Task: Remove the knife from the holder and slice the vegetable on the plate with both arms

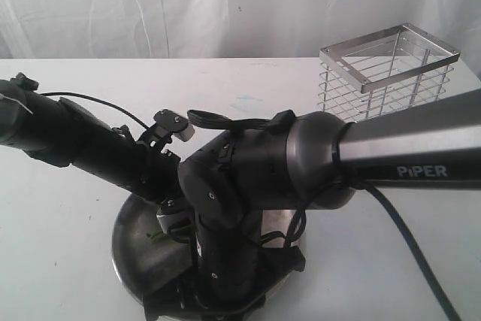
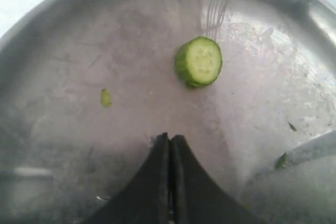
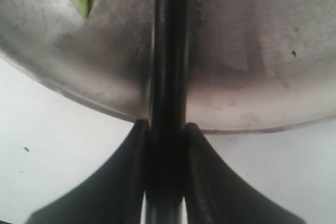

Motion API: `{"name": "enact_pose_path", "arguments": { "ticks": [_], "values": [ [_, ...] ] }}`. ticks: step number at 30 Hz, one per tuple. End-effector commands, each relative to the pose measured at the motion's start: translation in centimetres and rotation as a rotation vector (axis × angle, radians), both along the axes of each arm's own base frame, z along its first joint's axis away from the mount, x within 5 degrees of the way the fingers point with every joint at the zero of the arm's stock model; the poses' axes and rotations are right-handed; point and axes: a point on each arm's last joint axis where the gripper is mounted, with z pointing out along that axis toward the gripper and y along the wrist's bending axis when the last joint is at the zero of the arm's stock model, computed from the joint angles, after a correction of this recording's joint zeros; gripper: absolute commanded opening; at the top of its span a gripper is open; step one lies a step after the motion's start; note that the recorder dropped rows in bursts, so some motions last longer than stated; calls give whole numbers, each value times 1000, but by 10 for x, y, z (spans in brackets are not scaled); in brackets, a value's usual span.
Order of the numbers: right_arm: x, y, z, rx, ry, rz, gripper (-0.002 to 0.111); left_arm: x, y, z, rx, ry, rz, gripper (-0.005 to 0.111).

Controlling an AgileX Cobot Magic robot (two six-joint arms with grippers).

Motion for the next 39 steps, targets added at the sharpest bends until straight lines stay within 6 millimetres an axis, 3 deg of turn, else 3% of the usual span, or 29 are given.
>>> {"name": "enact_pose_path", "arguments": {
  "ticks": [1, 9, 12, 29, 33, 36, 39],
  "values": [
    [2, 0, -13, -26, -6, 20, 0, -6, 4, -17, 59, 26, -32, 0],
    [2, -1, -12, -30, -3, 20, 0, -2, 9, 42, 37, -148, 64, 0],
    [1, 0, -12, -27, 0, 17, 0, -6, 6, 45, 14, -129, 24, 0],
    [1, -1, -12, -29, 2, 16, 0, -7, 4, 17, 17, -35, -1, 0],
    [1, -1, -12, -29, 2, 16, 0, -6, 5, 35, 6, -93, 21, 0],
    [1, -1, -12, -30, 9, 26, 0, -9, 6, 64, -16, -172, 30, 0],
    [0, -2, -6, -30, 6, 40, 0, -13, 6, 73, -12, -194, -11, 0]
  ]
}}
